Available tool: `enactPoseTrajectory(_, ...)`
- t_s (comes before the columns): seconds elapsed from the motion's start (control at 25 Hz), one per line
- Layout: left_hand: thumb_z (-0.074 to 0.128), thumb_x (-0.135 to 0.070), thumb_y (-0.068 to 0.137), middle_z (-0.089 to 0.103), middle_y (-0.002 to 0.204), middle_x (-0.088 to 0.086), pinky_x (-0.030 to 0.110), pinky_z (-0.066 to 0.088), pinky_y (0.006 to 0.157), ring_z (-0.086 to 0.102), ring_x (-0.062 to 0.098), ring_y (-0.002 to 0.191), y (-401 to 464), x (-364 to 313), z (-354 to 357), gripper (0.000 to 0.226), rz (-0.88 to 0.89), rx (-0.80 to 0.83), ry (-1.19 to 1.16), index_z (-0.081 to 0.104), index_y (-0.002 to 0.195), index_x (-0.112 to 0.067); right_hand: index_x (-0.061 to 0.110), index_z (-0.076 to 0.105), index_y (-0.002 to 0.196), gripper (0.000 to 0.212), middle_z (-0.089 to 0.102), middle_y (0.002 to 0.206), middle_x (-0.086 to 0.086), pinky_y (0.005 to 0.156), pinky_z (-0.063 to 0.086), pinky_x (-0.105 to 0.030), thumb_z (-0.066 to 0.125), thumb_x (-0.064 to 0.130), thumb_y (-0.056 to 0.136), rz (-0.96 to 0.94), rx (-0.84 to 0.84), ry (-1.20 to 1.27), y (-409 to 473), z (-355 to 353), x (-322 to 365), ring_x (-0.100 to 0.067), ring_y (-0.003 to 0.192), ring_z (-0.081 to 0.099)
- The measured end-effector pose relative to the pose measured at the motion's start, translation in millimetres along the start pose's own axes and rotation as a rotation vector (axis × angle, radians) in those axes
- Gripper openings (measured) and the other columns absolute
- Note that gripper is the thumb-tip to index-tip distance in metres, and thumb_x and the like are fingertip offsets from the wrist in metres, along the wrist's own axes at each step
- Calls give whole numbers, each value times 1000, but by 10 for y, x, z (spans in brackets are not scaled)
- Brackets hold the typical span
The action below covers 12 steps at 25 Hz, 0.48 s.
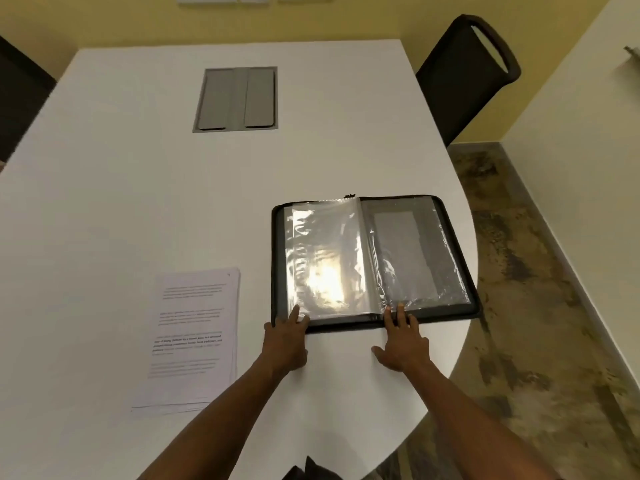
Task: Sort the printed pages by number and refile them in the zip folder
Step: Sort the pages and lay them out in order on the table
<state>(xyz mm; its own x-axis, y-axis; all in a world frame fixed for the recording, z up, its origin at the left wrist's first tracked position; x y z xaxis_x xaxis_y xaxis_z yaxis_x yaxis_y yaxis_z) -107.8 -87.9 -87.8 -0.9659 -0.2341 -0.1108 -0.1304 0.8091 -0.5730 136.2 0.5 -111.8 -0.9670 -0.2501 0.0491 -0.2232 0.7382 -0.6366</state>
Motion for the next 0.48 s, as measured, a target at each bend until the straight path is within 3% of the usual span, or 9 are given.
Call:
enactPoseTrajectory(0.08,57,-40,95,11,166,5,46,26,117,23,31,147,-101,45,-87,69,49,-71,-93,26,155,-25,25,-6,160,98,-21,166,-7,115,28,-59,54,62,91,-9,-45,15,-28,-14,5,-35,153,-4)
enactPoseTrajectory(0.2,57,-41,96,22,163,5,38,26,118,22,24,148,-360,266,-161,64,62,-215,-248,33,153,-23,18,15,160,91,-1,166,-17,118,27,-55,59,55,89,-44,-284,149,-140,-97,145,-37,152,6)
enactPoseTrajectory(0.36,57,-47,95,14,165,8,40,18,121,11,27,151,-809,1158,188,74,-338,-261,-435,25,156,-22,10,38,153,85,24,161,-24,116,31,-53,70,44,82,-307,-401,262,-472,93,930,-42,148,24)
enactPoseTrajectory(0.44,58,-47,93,12,164,12,42,20,120,8,29,151,-1072,1641,363,78,-512,-264,-507,22,156,-19,10,34,154,85,24,161,-23,118,25,-48,64,48,85,-485,-324,265,-687,307,1507,-41,148,27)
enactPoseTrajectory(0.48,59,-47,93,11,164,13,43,22,119,8,31,151,-1183,1844,425,79,-566,-264,-532,21,157,-19,12,24,158,85,15,164,-20,120,17,-42,58,50,89,-554,-252,239,-793,396,1783,-37,151,20)
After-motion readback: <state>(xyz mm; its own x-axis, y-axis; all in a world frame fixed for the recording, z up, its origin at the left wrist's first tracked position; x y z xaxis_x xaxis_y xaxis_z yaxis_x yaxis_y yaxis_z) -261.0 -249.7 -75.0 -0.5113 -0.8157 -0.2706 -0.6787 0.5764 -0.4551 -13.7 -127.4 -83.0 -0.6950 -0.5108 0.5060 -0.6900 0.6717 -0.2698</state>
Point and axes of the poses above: each hand's wrist, its own y-axis towards the middle knuckle, its own z-axis out of the palm, x = y × z, the point moved 8 cm from there along y, towards the middle knuckle
